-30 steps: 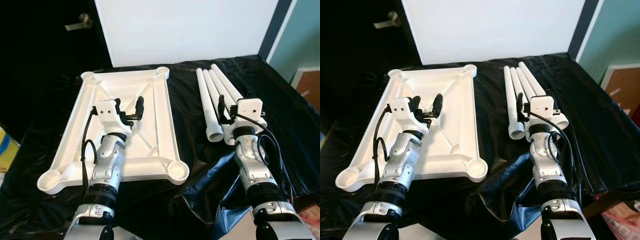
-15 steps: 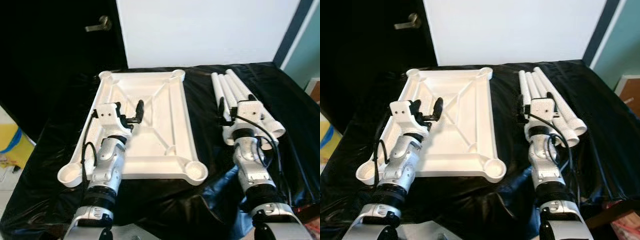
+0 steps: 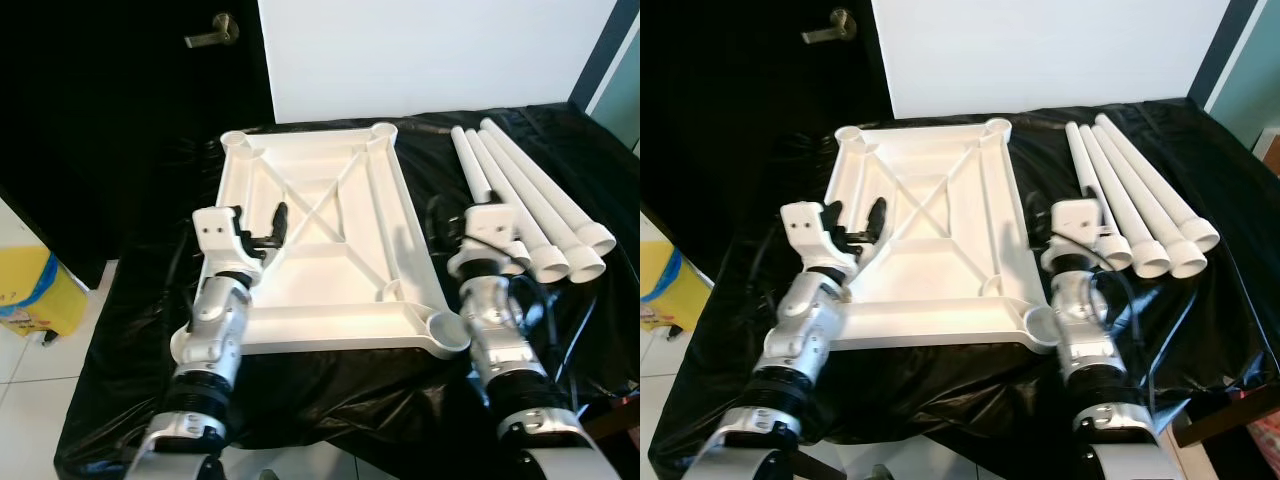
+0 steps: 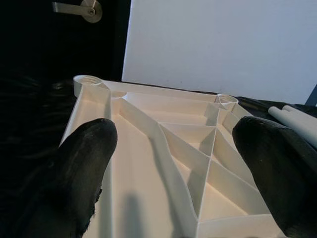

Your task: Building children table

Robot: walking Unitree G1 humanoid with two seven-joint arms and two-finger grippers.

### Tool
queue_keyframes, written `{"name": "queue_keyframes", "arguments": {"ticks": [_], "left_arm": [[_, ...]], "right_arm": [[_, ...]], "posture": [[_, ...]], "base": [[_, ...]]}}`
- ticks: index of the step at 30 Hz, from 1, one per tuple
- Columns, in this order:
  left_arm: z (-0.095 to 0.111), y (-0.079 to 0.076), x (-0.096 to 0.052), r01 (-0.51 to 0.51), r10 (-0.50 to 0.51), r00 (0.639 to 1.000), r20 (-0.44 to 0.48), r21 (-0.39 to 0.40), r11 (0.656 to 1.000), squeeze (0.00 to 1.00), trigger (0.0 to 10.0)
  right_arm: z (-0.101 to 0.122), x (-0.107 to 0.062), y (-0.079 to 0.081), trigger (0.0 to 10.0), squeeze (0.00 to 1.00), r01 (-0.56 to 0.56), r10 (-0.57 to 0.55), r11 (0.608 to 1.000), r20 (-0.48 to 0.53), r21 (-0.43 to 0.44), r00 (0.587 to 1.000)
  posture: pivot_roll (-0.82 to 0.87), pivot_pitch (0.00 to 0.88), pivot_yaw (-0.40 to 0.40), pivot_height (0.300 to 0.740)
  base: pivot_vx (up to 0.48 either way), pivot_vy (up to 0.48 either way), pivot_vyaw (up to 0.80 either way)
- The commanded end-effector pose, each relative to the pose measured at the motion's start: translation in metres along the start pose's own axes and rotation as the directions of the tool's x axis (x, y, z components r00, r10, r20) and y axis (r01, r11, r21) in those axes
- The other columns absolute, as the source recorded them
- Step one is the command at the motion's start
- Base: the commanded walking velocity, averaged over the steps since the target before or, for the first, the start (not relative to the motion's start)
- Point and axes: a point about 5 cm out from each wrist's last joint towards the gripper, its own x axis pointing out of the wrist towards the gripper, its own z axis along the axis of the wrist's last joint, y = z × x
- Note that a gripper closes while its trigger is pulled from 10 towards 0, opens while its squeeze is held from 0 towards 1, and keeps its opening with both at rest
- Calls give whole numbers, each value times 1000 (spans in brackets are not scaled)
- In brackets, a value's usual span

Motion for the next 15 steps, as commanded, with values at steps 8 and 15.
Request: {"name": "queue_keyframes", "arguments": {"ticks": [8,15], "left_arm": [[-3,-13,1,71,-71,997,-13,6,997,0,10000],[-7,-40,1,210,-208,975,-74,11,978,0,10000]], "right_arm": [[-3,-2,-10,10000,0,28,-28,999,-11,-18,1000],[-12,2,-22,10000,0,96,-98,995,-104,-21,990]], "posture": [[-146,0,39,740],[-145,0,36,740]], "base": [[0,0,0],[0,0,0]]}}
